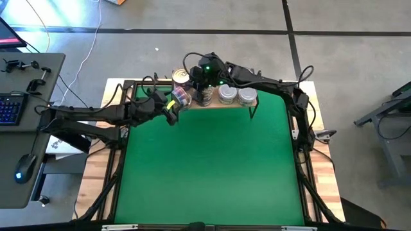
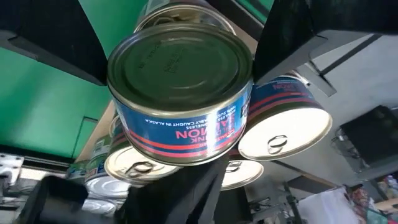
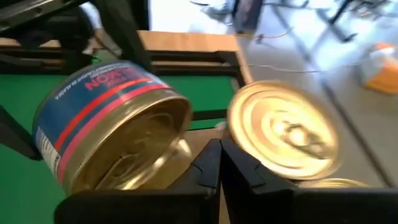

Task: Stack canned seafood by type on shelf
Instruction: Stack the blue tuna can on top of the other blue tuna can on the shelf

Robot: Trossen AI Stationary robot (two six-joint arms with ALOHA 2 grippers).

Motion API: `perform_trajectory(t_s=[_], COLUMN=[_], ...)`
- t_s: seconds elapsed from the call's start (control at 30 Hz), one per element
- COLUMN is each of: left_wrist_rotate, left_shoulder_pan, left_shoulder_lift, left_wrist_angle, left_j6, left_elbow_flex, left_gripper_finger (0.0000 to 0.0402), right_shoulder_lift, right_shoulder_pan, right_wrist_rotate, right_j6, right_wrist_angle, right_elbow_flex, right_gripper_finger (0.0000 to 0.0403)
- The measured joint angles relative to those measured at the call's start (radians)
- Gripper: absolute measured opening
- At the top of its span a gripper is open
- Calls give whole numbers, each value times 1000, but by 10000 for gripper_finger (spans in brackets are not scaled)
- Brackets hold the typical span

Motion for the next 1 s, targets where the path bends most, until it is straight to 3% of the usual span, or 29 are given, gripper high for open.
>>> perform_trajectory(t_s=[0.17,0.3,0.4,0.53,0.73,0.8,0.87,1.0], left_wrist_rotate=[-59,-61,-64,-69,-80,-86,-86,-108], left_shoulder_pan=[-24,-27,-27,-28,-28,-29,-29,-39], left_shoulder_lift=[0,0,2,9,30,43,48,55], left_wrist_angle=[-9,-9,-10,-7,8,20,33,47], left_j6=[2,2,2,2,24,36,44,60], left_elbow_flex=[-1,-1,-1,-2,-1,-1,-1,-1], left_gripper_finger=[376,376,376,376,376,376,376,376], right_shoulder_lift=[-34,-61,-82,-102,-88,-74,-56,-32], right_shoulder_pan=[28,53,67,84,120,131,140,143], right_wrist_rotate=[110,114,114,114,107,154,224,259], right_j6=[-46,-73,-102,-41,-22,43,86,106], right_wrist_angle=[-12,-40,-78,-122,-122,-89,-72,-37], right_elbow_flex=[0,1,1,1,2,2,2,2], right_gripper_finger=[0,2,28,117,317,370,391,378])
